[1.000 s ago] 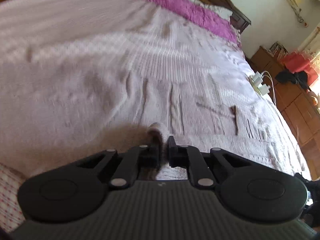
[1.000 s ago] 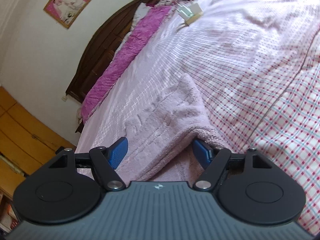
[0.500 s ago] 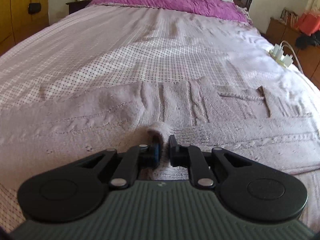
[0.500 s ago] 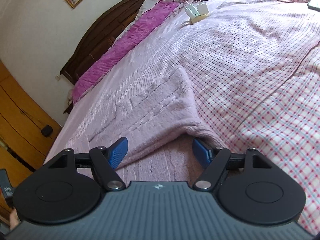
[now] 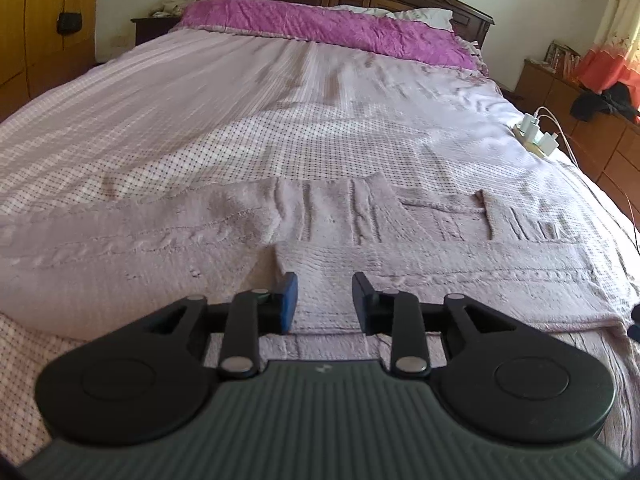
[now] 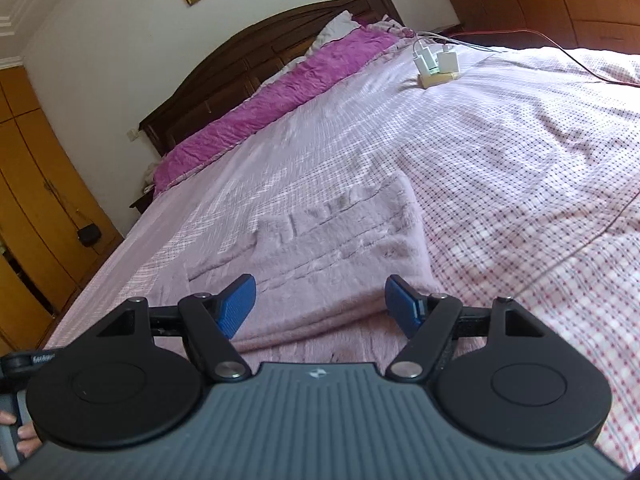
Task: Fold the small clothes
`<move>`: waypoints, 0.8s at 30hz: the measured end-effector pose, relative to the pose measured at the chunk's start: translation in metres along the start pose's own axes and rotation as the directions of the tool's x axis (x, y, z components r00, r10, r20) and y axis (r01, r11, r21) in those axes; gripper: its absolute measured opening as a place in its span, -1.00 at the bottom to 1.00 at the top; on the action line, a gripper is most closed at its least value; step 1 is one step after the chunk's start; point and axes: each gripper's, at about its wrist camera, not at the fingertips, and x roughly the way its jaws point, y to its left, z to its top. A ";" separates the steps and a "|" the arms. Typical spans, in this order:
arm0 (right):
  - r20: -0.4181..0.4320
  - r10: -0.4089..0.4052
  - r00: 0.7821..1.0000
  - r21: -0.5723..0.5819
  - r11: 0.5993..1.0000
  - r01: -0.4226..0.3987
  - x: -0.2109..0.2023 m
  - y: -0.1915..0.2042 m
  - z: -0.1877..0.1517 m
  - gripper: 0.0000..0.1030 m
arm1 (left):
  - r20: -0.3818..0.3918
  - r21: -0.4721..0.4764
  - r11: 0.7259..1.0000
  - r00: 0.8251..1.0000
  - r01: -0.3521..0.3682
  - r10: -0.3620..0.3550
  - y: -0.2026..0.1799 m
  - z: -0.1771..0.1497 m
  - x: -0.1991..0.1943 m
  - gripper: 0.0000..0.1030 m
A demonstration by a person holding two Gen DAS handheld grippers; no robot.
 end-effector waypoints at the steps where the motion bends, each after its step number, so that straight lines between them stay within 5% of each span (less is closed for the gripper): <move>1: -0.002 -0.011 1.000 0.002 1.000 0.011 0.004 -0.001 0.000 0.51 | -0.005 0.004 1.000 1.000 0.005 -0.005 -0.001 -0.001 0.002 -0.38; 7: -0.083 -0.007 0.997 -0.002 1.000 0.007 0.030 -0.019 -0.011 0.51 | -0.047 -0.003 1.000 0.999 -0.027 0.027 0.000 -0.012 0.017 -0.38; 14: -0.063 -0.008 0.998 -0.061 0.998 0.004 0.030 -0.017 -0.022 0.54 | -0.059 0.006 0.996 0.994 -0.087 0.087 0.004 -0.020 0.026 -0.29; 24: -0.062 0.034 0.997 0.018 0.999 -0.033 0.009 -0.009 -0.015 0.57 | -0.028 -0.047 0.996 0.997 -0.078 0.077 0.012 -0.022 -0.011 -0.27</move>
